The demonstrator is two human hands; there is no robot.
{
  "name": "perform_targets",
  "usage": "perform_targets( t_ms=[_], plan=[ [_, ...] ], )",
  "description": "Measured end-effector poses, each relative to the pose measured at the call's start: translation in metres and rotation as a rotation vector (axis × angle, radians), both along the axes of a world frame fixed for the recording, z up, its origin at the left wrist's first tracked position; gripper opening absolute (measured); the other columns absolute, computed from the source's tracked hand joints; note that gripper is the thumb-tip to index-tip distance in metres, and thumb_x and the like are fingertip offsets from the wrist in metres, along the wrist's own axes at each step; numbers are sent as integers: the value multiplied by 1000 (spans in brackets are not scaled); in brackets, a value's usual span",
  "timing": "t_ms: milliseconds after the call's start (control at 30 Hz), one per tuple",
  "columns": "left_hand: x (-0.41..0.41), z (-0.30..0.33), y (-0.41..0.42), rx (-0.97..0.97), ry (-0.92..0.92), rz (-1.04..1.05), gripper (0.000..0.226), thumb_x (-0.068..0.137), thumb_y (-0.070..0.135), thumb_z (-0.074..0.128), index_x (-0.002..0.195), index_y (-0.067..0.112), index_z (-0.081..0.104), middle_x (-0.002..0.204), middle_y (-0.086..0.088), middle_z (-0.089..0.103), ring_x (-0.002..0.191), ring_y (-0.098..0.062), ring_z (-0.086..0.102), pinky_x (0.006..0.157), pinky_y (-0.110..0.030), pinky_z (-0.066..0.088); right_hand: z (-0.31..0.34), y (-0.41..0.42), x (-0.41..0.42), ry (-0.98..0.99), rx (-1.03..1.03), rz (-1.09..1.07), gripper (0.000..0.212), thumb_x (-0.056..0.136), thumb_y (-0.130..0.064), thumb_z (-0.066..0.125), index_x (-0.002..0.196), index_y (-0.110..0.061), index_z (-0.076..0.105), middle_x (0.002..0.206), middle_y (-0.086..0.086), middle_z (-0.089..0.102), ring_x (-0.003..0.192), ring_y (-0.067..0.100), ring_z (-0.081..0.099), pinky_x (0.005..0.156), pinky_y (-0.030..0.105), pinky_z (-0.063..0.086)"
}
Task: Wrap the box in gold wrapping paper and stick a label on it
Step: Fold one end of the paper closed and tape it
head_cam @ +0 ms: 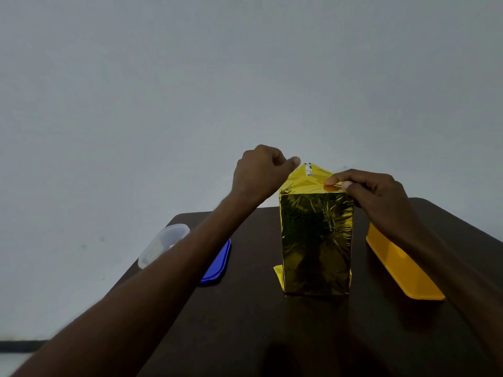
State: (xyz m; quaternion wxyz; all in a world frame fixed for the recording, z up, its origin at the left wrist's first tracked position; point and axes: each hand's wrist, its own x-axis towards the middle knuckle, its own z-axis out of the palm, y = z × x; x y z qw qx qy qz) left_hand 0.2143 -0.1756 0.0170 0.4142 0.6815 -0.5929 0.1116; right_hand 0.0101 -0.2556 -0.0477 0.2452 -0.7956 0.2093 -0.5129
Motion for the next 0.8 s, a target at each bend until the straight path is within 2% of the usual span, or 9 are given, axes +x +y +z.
perform_targets(
  t_ms=[67, 133, 267, 400, 500, 533, 600, 700, 800],
  plan=[
    [-3, 3, 2, 117, -35, 53, 50, 84, 53, 66, 71, 5, 72, 62, -6, 64, 60, -13, 56, 58, -25, 38, -1, -2, 1, -1, -2, -10, 27, 98, -8, 52, 103, -21, 76, 68, -33, 60, 67, -8, 55, 63, 17, 34],
    [-3, 6, 1, 232, 9, 37, 48, 82, 51, 69, 76, 4, 74, 67, -11, 67, 65, -15, 56, 59, -26, 38, -3, -4, 1, 1, -10, -24, 27, 98, -10, 52, 104, -22, 76, 70, -30, 62, 68, -4, 55, 64, 21, 36],
    [1, 13, 2, 327, 203, -84, 27, 80, 35, 77, 82, 8, 78, 77, -5, 70, 76, -11, 55, 67, -29, 42, -4, -4, 3, -19, -9, -36, 27, 98, -12, 53, 103, -25, 76, 79, -18, 66, 67, 1, 55, 64, 24, 38],
    [3, 14, 1, 335, 211, -110, 19, 81, 29, 76, 76, 10, 79, 68, -1, 69, 64, -4, 51, 63, -24, 41, -3, -3, 4, -18, -18, -40, 27, 98, -13, 53, 101, -27, 76, 74, -21, 65, 65, 3, 54, 62, 24, 37],
    [0, 9, 0, 325, 161, -82, 21, 84, 28, 73, 73, 11, 77, 58, 4, 65, 53, -1, 51, 52, -16, 37, -3, -4, 4, -24, -20, -45, 25, 96, -20, 53, 100, -28, 76, 74, -22, 66, 67, 8, 57, 62, 32, 45],
    [-1, 7, -1, 313, 125, -61, 20, 84, 28, 73, 70, 13, 75, 59, 3, 65, 54, -2, 52, 51, -18, 37, -2, -3, 5, -18, -27, -50, 25, 95, -20, 53, 100, -29, 76, 74, -21, 66, 67, 9, 57, 62, 32, 45],
    [-1, 3, -4, 279, 61, -20, 20, 81, 29, 75, 66, 16, 73, 61, 0, 65, 56, -7, 52, 52, -21, 36, -2, -2, 5, 5, -44, -60, 26, 97, -14, 54, 100, -27, 76, 70, -27, 64, 63, 3, 54, 59, 22, 38],
    [0, 1, -6, 246, 38, 10, 17, 77, 30, 78, 74, 12, 76, 59, 6, 61, 60, -8, 55, 54, -22, 39, -1, 0, 5, 17, -56, -61, 27, 97, -9, 53, 101, -22, 76, 68, -35, 61, 62, -6, 54, 55, 8, 32],
    [1, 2, -3, 213, 28, -33, 13, 75, 26, 80, 81, 17, 72, 67, 9, 63, 66, -6, 61, 63, -25, 48, 0, 2, 4, 18, -50, -57, 28, 98, -9, 52, 100, -23, 76, 65, -33, 59, 59, -2, 52, 54, 11, 31]
  ],
)
